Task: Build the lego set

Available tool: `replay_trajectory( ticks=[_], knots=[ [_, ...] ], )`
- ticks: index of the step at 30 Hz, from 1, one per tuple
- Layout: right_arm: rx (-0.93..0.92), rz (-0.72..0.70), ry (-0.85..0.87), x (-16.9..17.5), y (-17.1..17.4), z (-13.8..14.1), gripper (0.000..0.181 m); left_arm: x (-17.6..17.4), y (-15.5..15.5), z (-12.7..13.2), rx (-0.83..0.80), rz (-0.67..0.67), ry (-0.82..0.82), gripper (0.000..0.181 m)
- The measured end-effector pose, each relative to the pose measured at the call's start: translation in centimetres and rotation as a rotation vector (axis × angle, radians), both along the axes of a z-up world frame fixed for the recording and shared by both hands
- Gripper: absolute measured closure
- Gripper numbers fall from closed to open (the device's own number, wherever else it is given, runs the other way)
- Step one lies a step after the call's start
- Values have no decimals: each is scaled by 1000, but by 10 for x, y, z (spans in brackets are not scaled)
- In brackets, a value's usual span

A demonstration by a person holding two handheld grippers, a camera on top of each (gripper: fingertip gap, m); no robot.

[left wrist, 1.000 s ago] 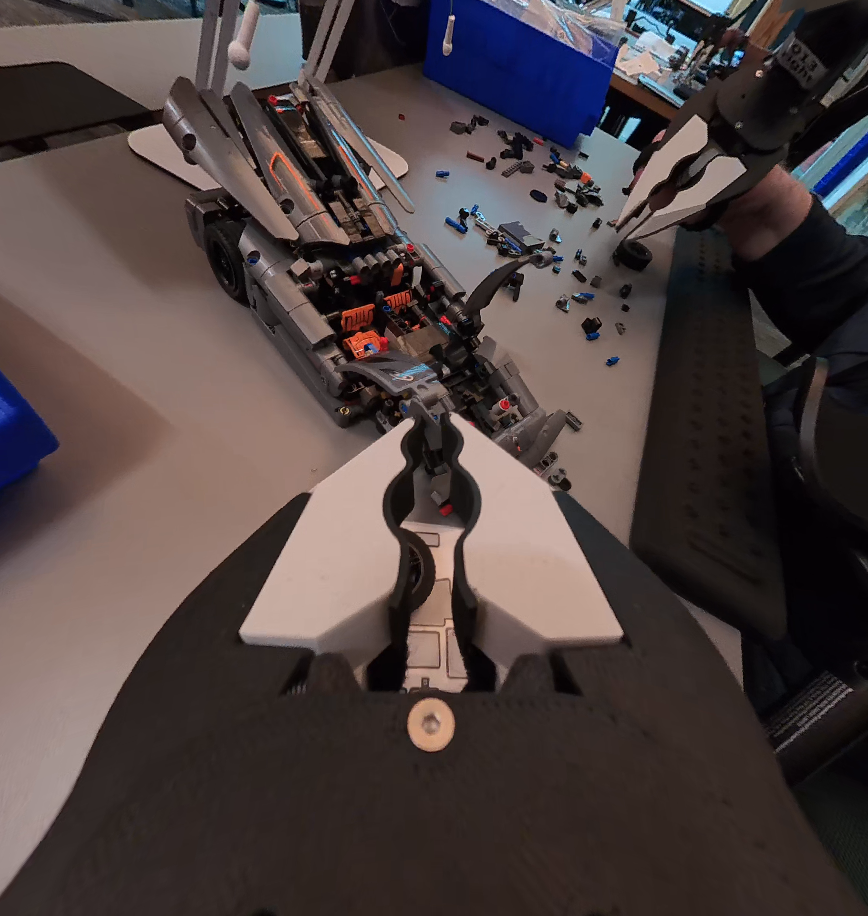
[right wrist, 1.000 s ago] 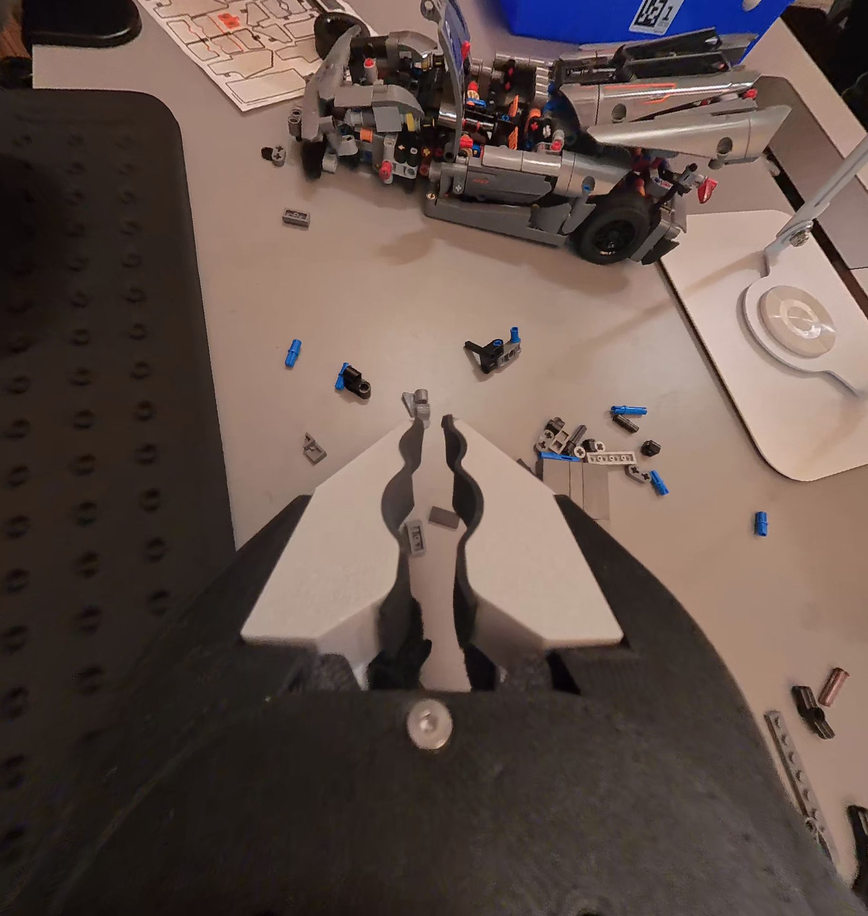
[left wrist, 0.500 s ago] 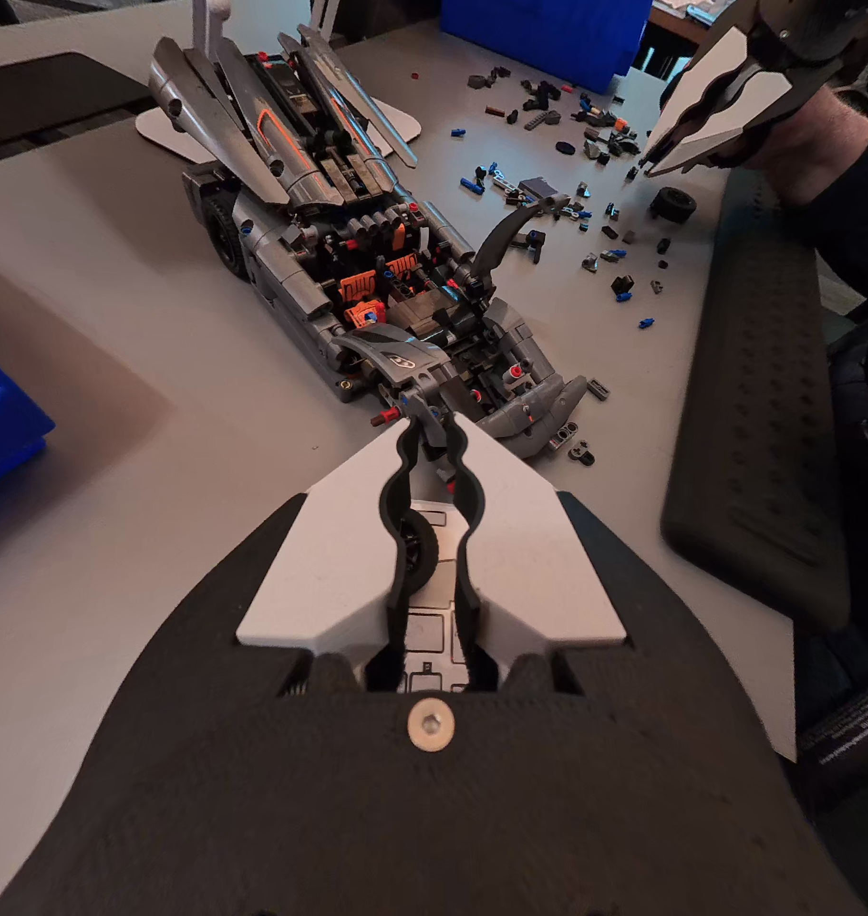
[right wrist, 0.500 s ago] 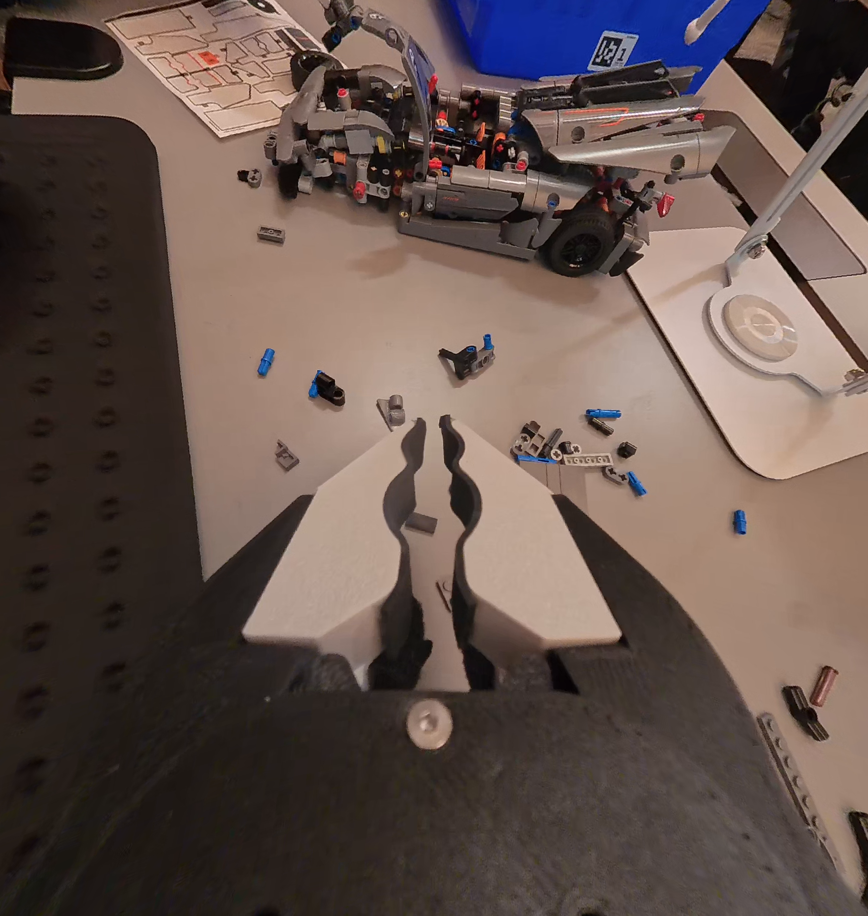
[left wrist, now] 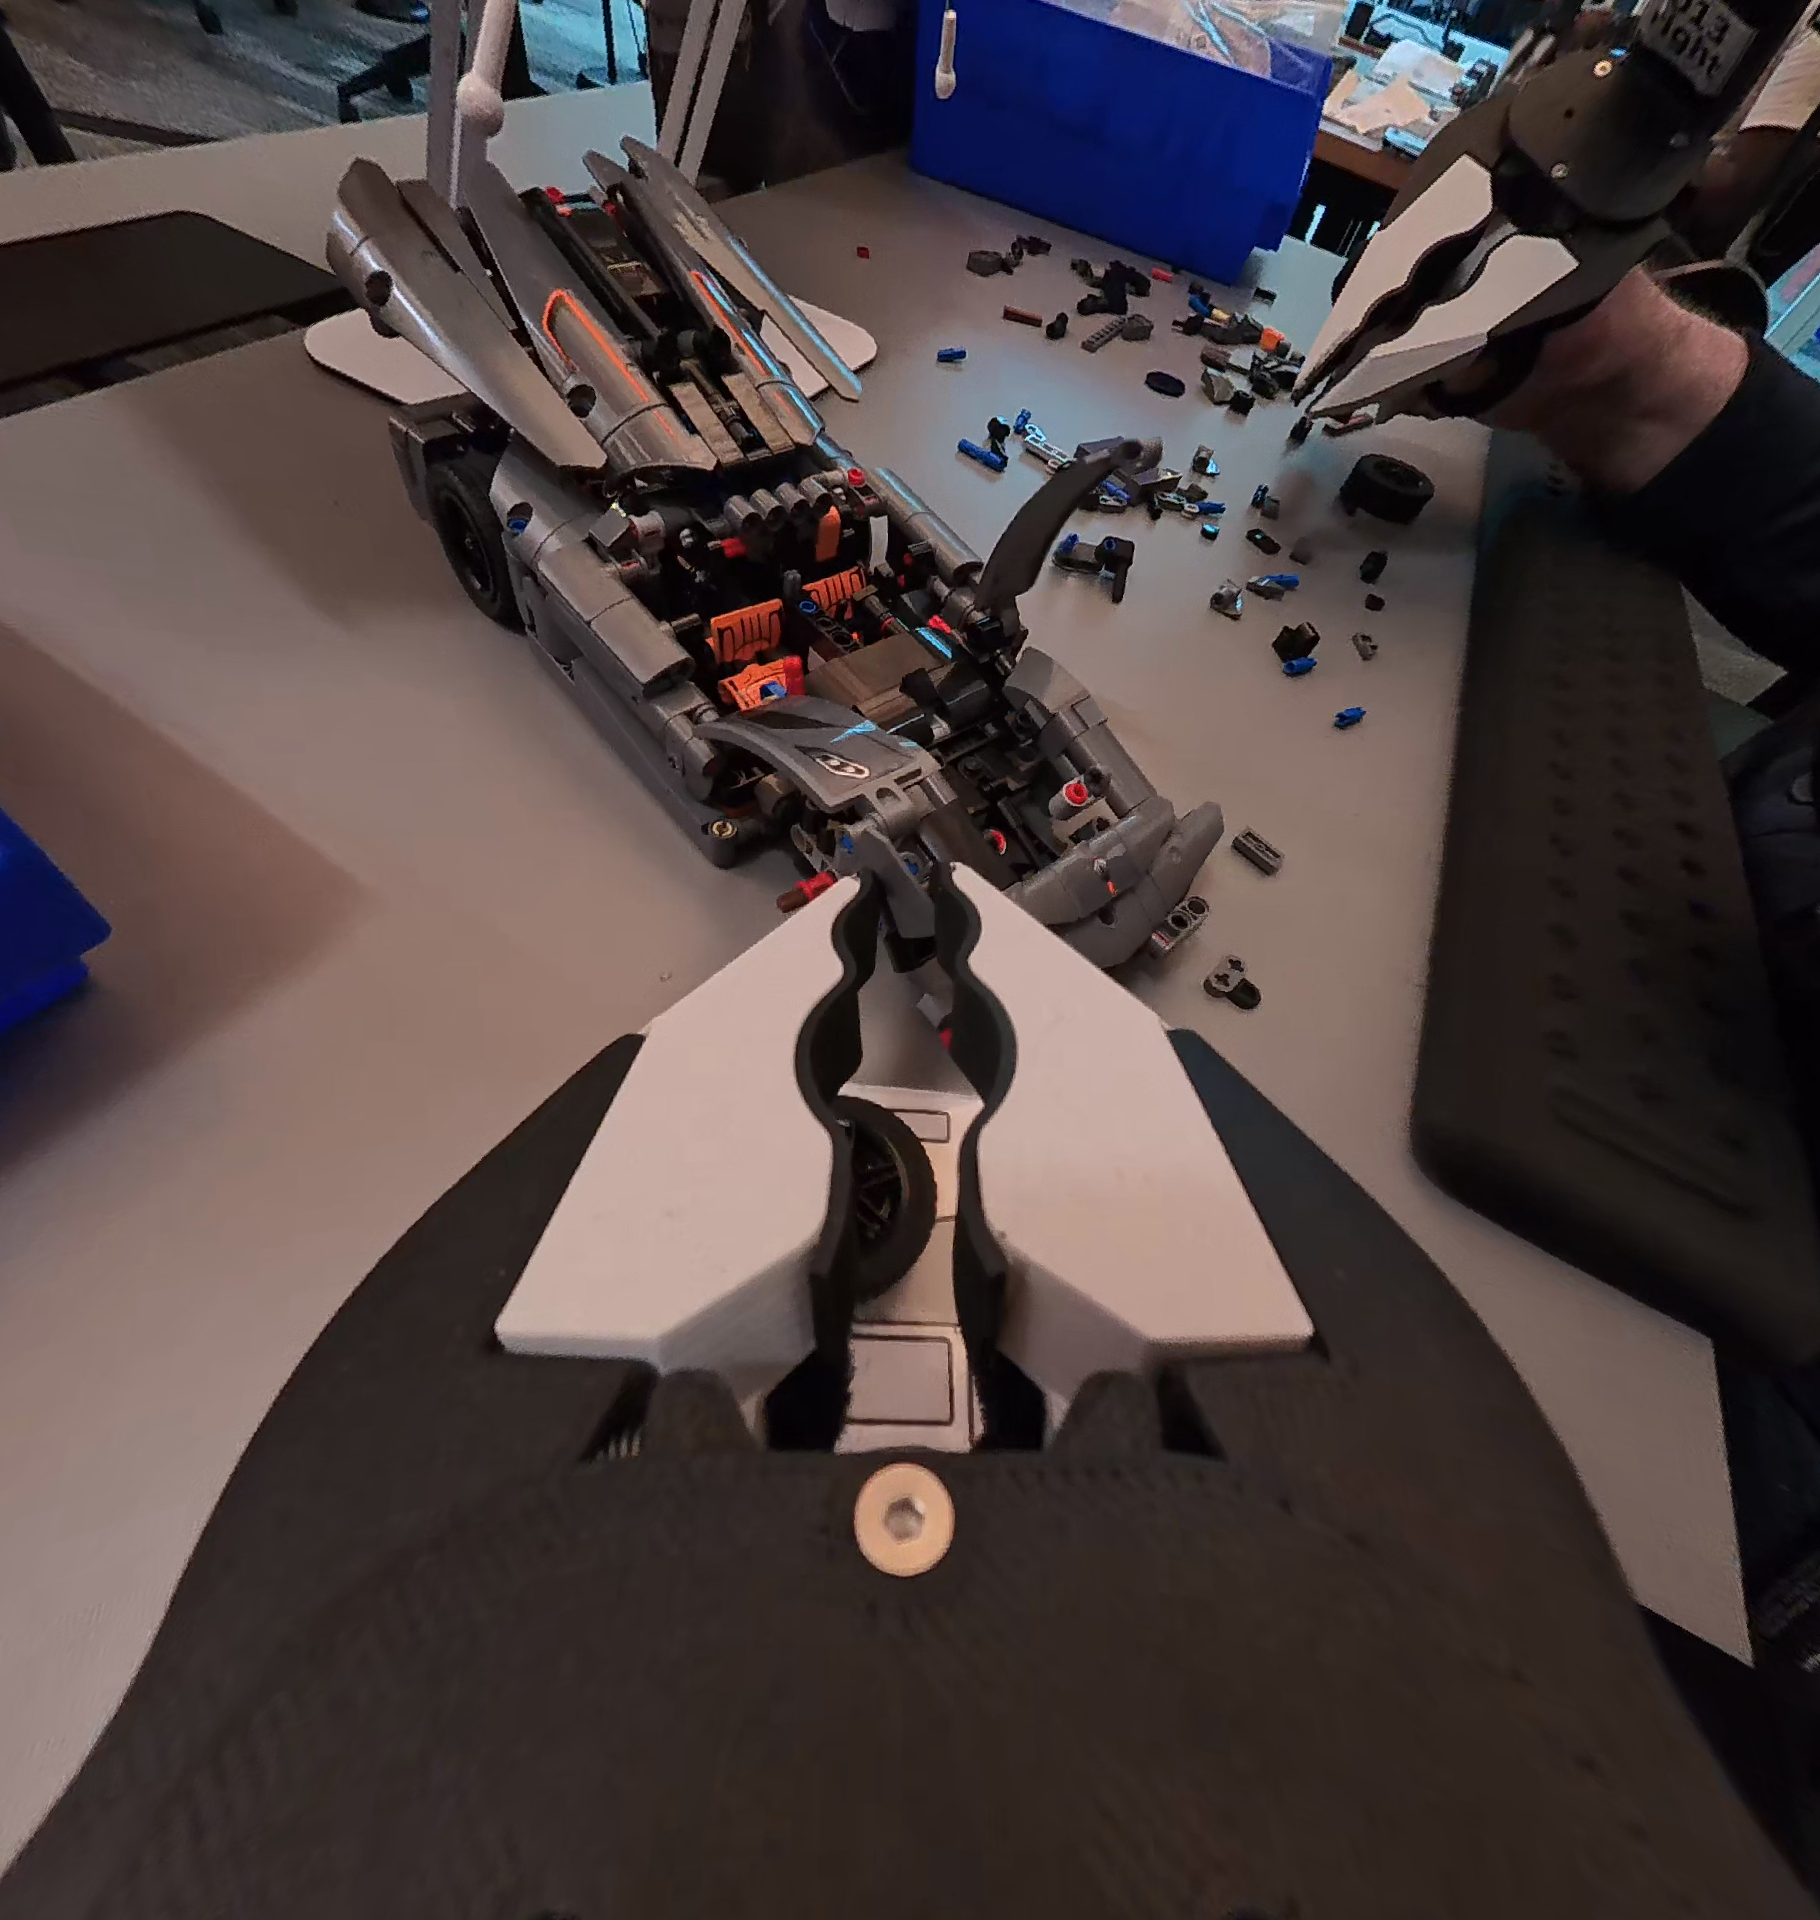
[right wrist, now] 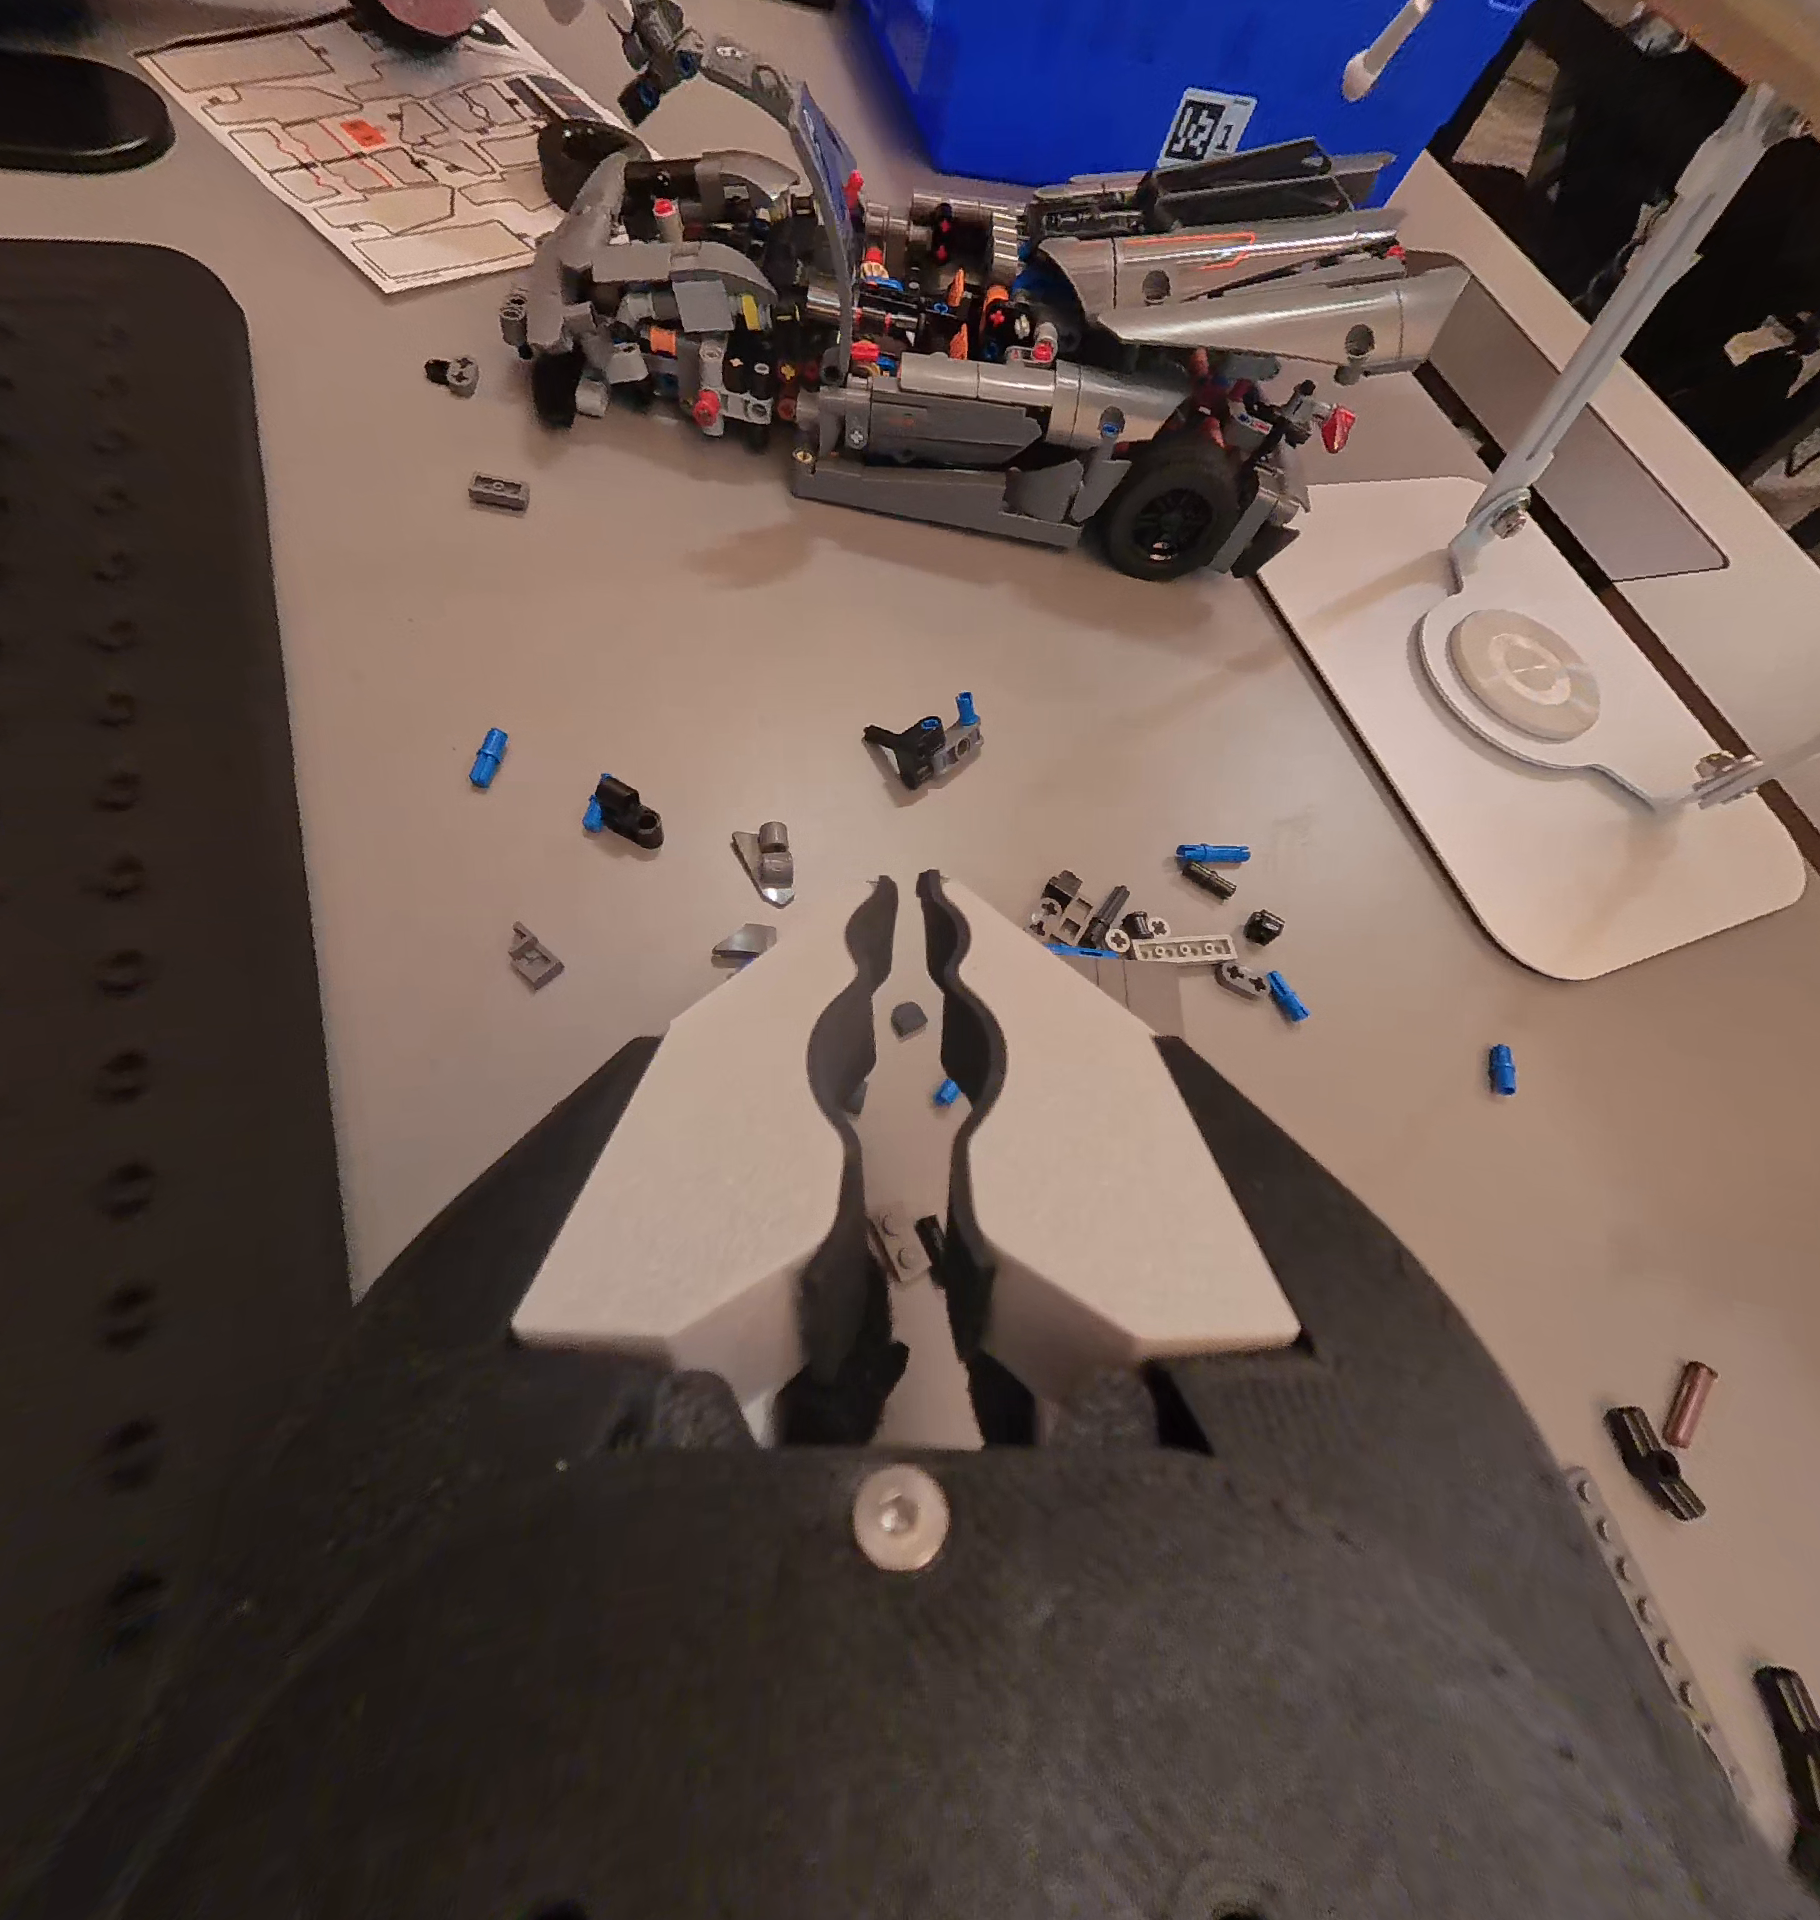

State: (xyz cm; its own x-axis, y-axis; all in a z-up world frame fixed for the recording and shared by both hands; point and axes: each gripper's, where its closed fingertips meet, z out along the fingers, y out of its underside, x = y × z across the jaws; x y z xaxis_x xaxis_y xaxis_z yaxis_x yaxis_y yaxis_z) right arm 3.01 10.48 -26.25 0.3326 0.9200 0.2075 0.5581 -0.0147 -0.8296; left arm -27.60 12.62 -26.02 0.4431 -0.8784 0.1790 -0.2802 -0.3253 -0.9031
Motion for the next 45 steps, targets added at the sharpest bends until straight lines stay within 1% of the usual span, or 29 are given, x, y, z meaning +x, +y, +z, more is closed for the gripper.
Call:
replay_trajectory(
  ticks=[22, 35, 45],
  knots=[
    [5, -10, -14, 2, 3, -5, 179, 9, -4, -2, 2, -39, 1, 173],
    [1, -10, -12, 2, 3, -6, 179, 29, -17, -6, -3, -122, 26, 173],
    [9, -13, -15, 2, 3, -5, 179, 30, -18, -6, -6, -130, 16, 172]
  ],
)
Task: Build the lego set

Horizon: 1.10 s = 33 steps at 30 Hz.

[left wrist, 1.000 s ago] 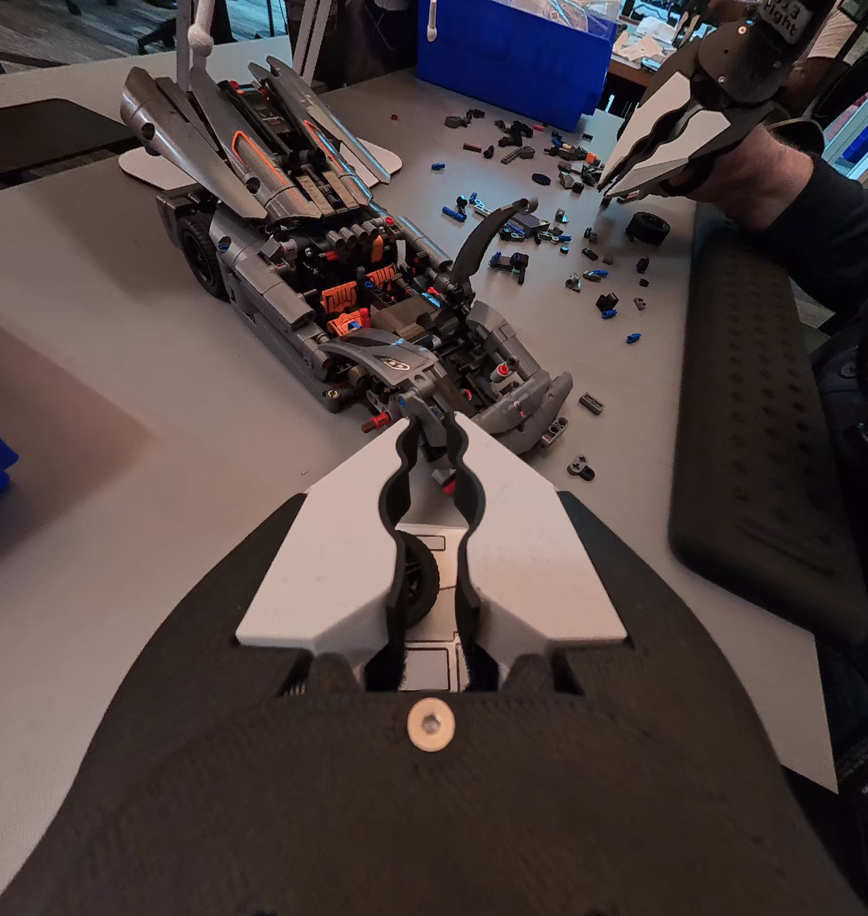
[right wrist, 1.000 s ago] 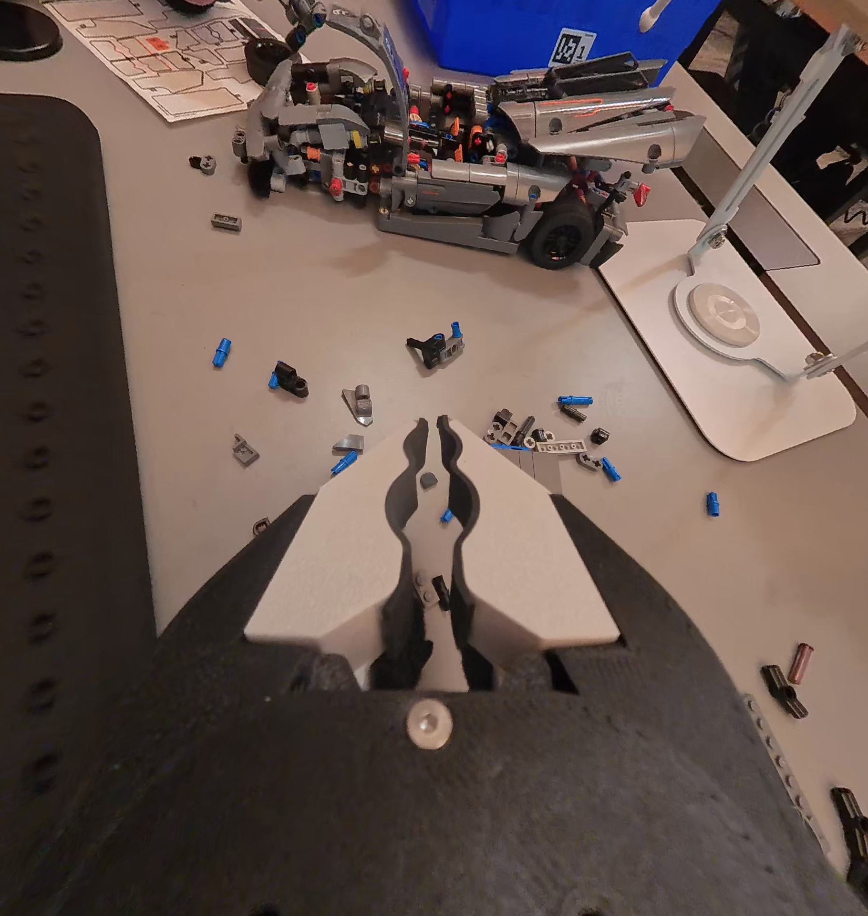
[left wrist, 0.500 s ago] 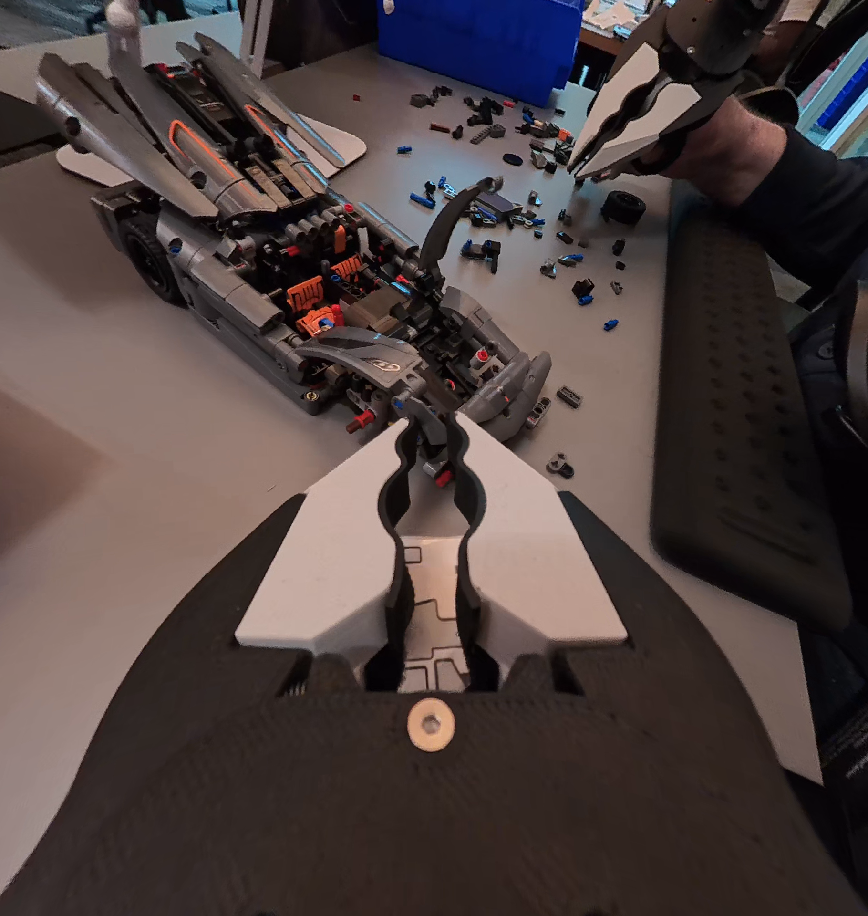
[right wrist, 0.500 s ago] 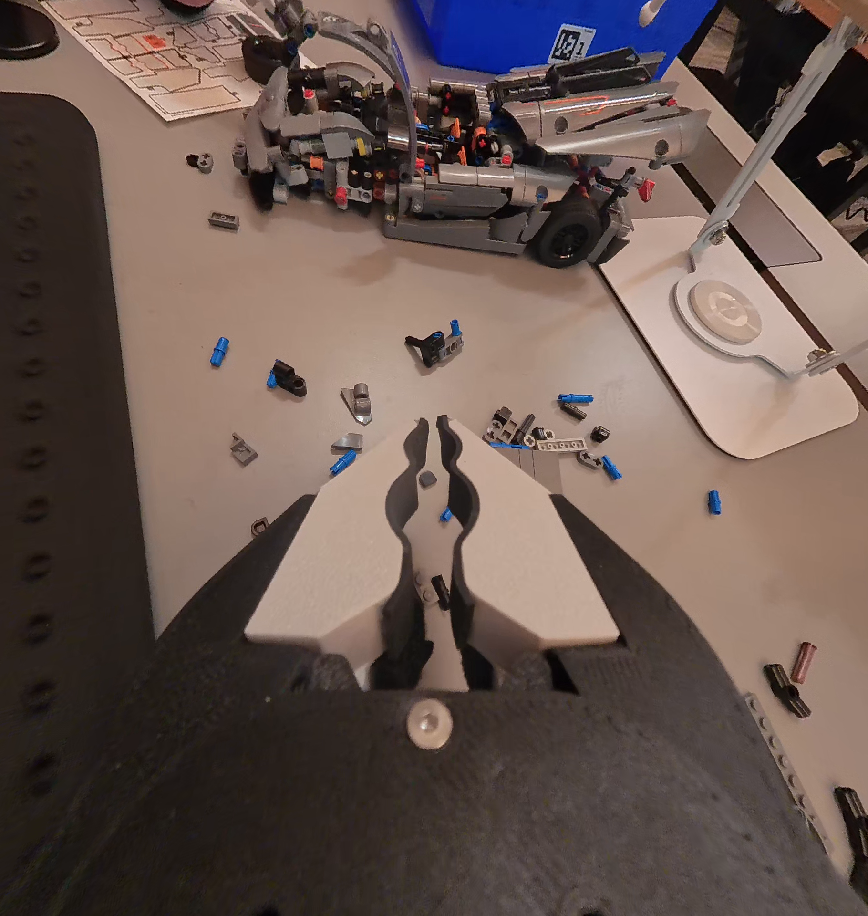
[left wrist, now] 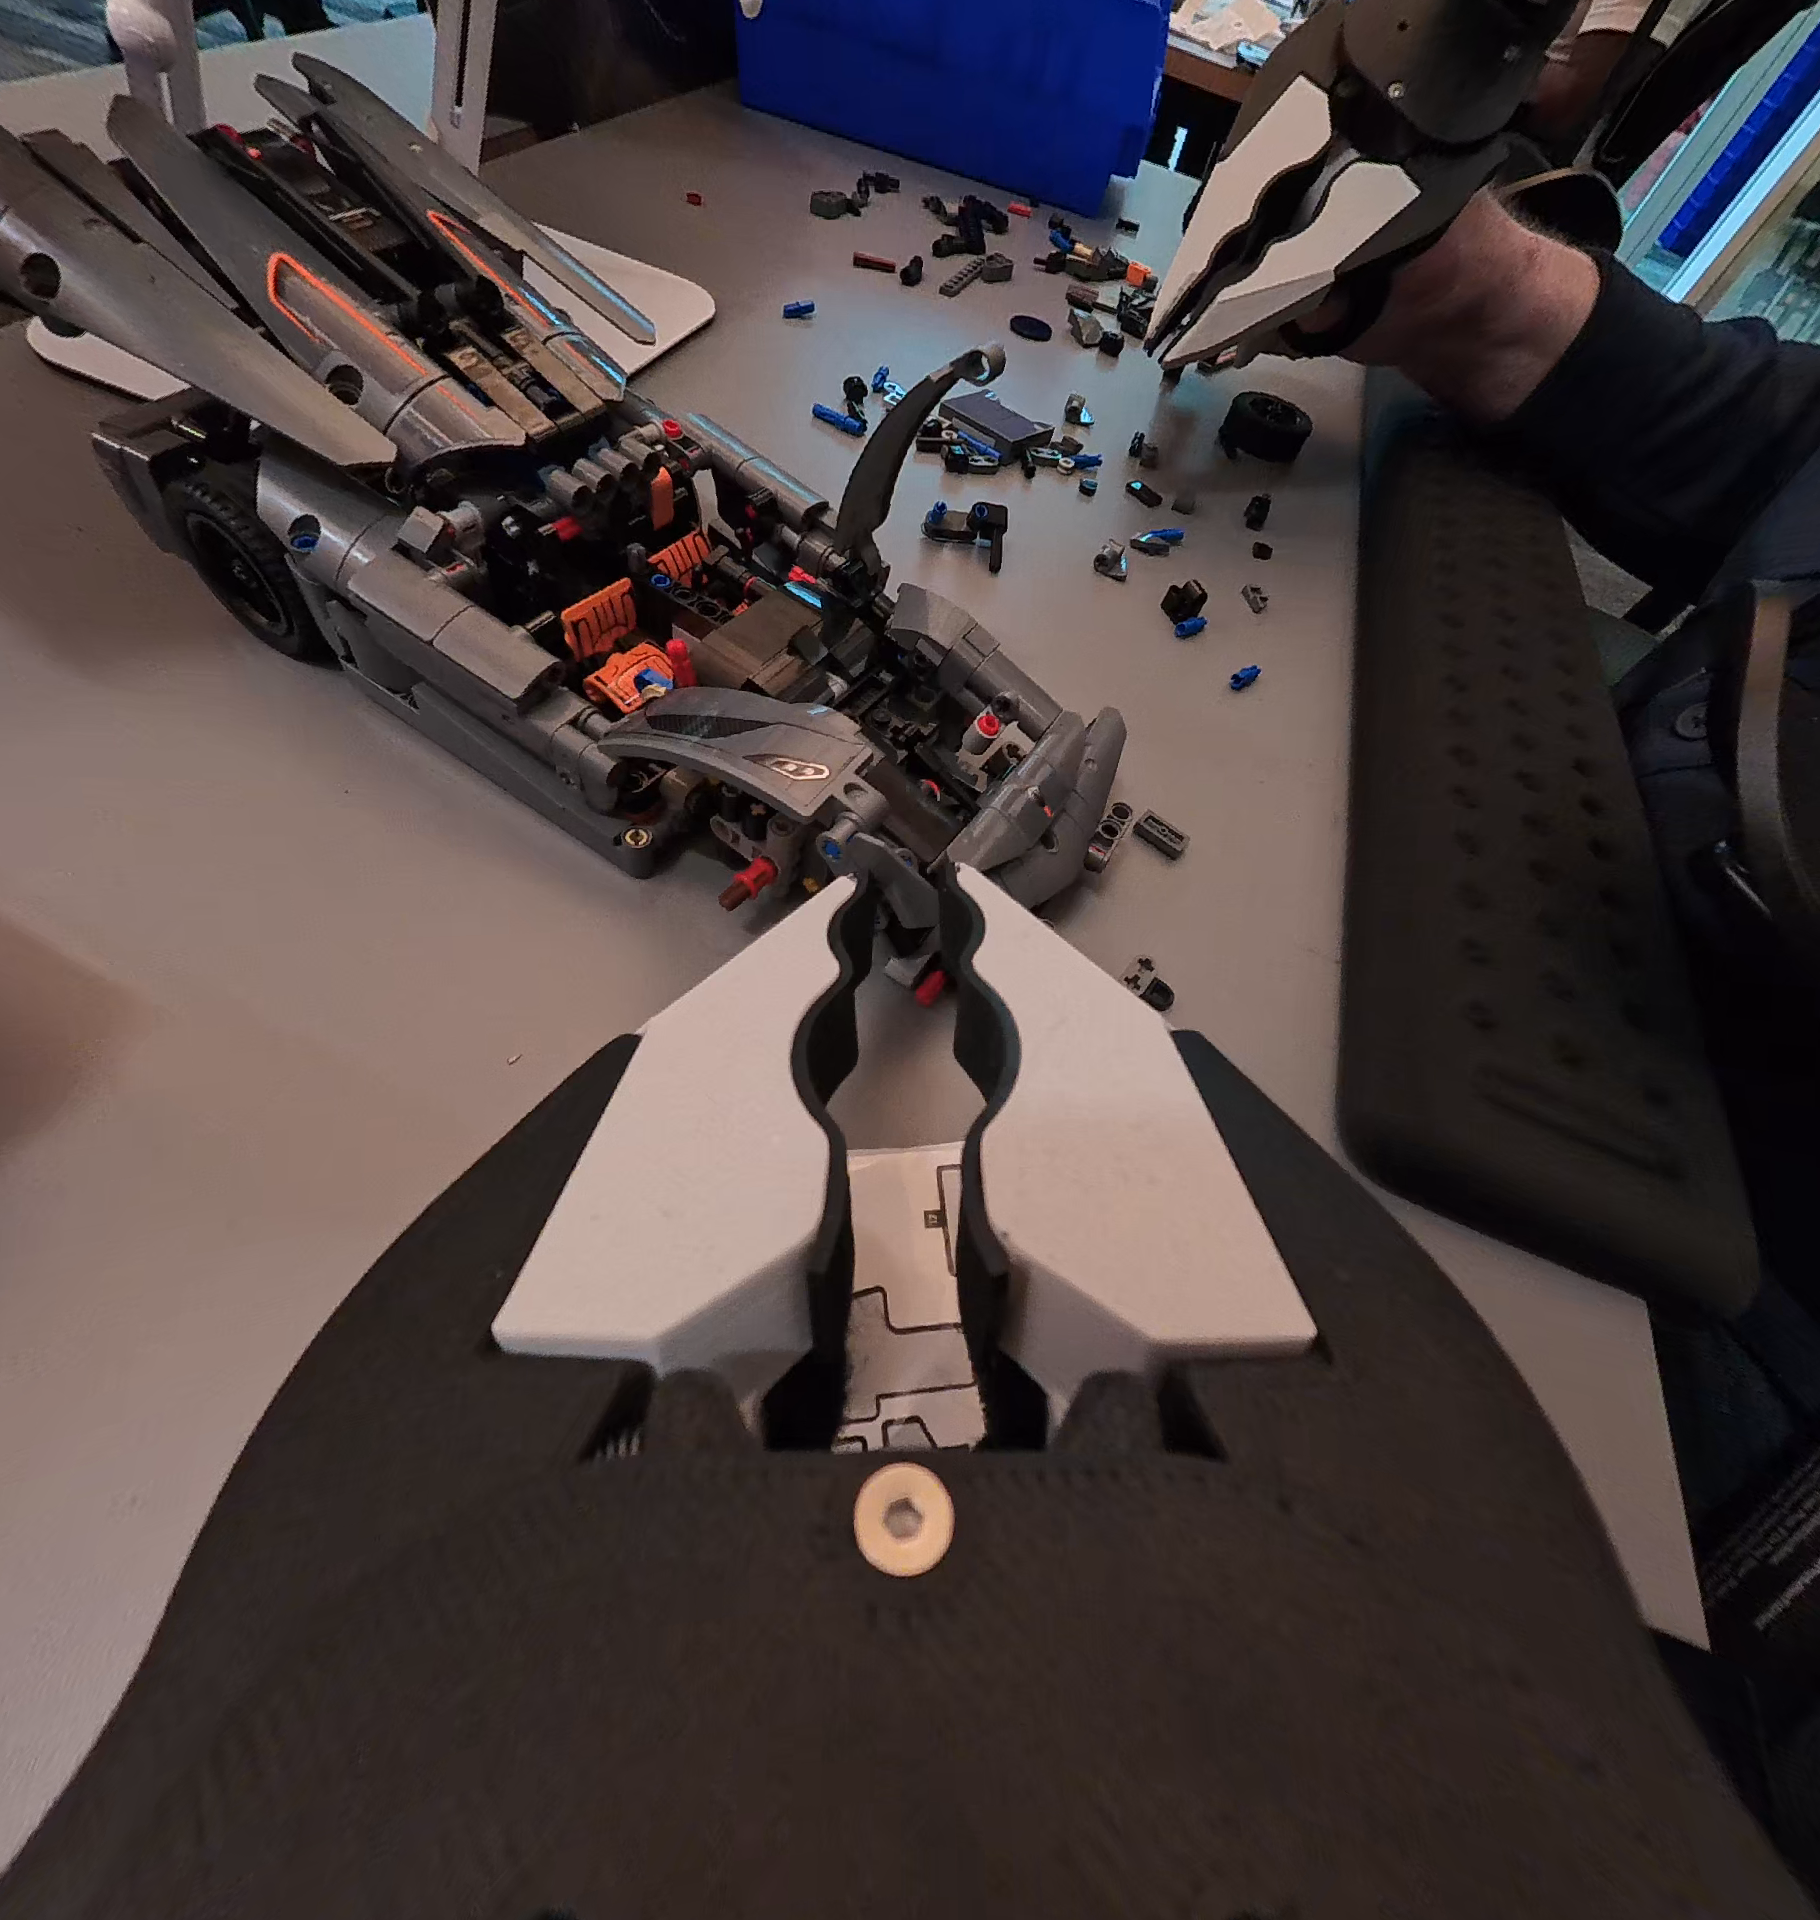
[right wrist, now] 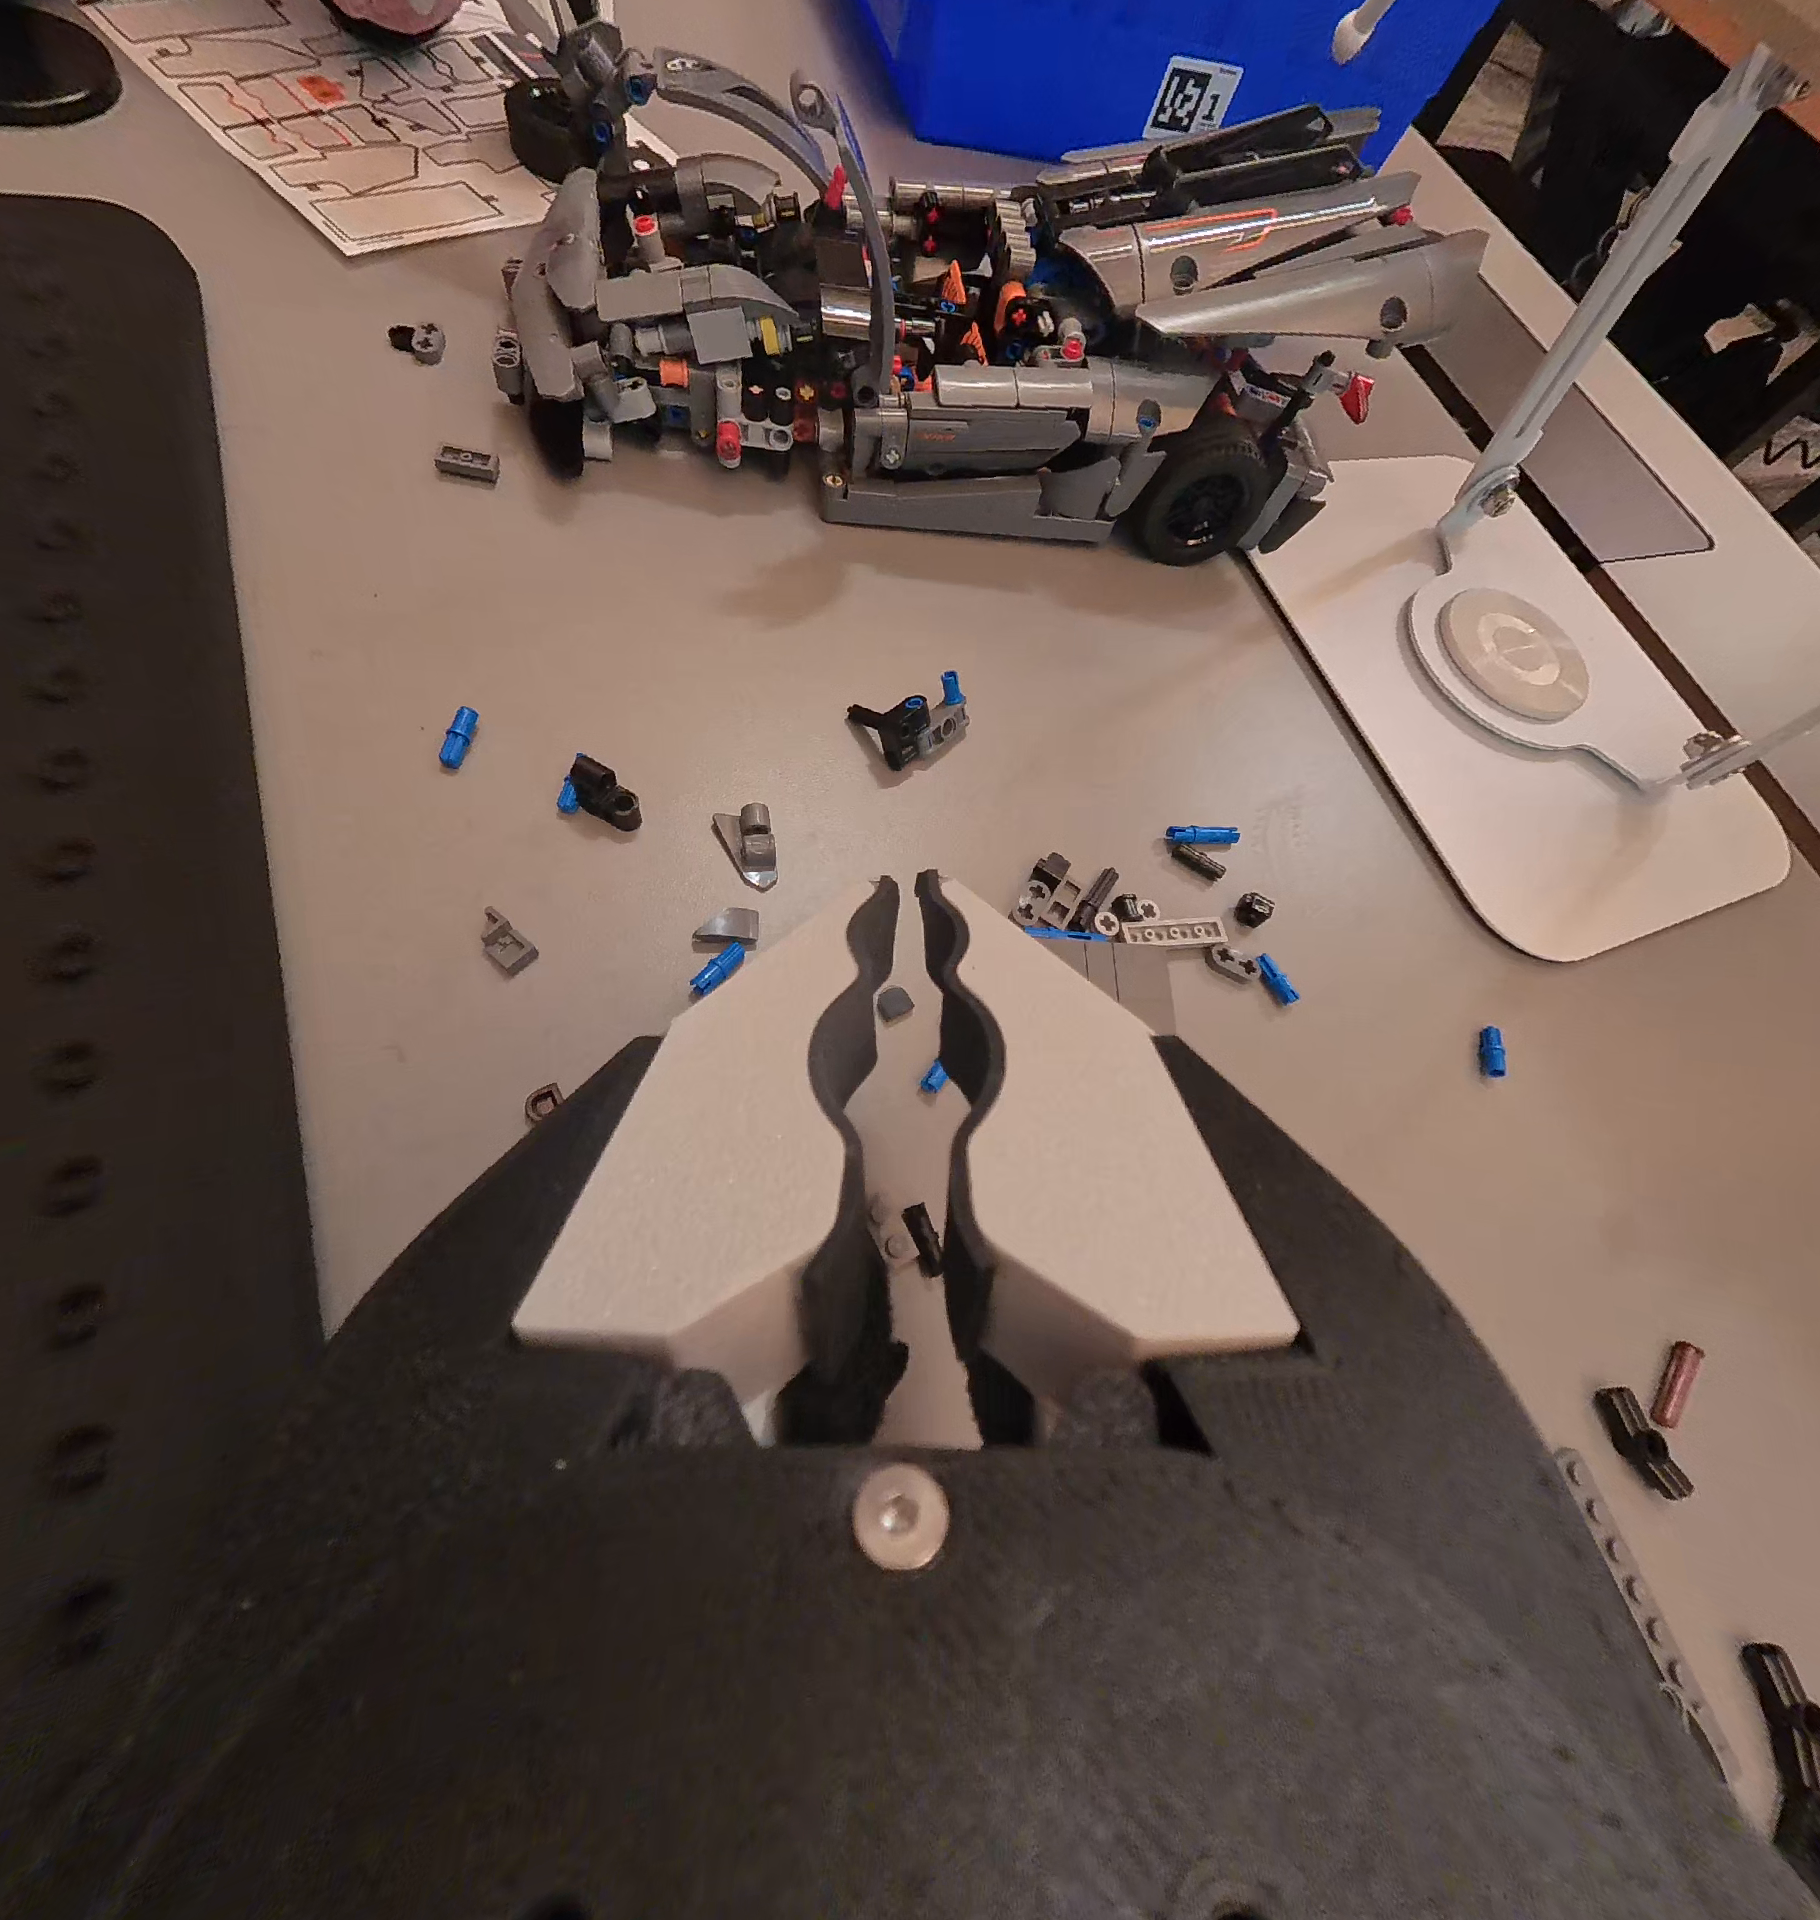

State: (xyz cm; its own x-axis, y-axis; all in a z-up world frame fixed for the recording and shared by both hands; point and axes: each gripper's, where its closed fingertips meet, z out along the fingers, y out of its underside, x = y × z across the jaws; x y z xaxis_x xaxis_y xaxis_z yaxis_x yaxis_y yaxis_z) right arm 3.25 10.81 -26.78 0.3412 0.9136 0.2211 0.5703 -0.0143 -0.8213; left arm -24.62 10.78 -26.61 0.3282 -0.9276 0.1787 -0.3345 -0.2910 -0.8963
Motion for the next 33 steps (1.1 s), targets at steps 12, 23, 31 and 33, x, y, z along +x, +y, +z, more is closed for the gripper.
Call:
replay_trajectory(
  ticks=[12, 23, 31, 33],
  knots=[
    [11, -2, -12, 1, 0, -1, 179, -3, 2, 1, 0, 12, -14, 173],
    [17, -1, -18, 1, 0, -1, 179, -7, 4, 2, -24, 24, -46, 176],
    [15, 2, -24, 1, 0, -2, 179, -9, 4, 3, -34, 21, -63, 178],
    [17, 3, -26, 1, 0, -3, 179, -9, 4, 4, -39, 20, -70, 178]
  ],
)
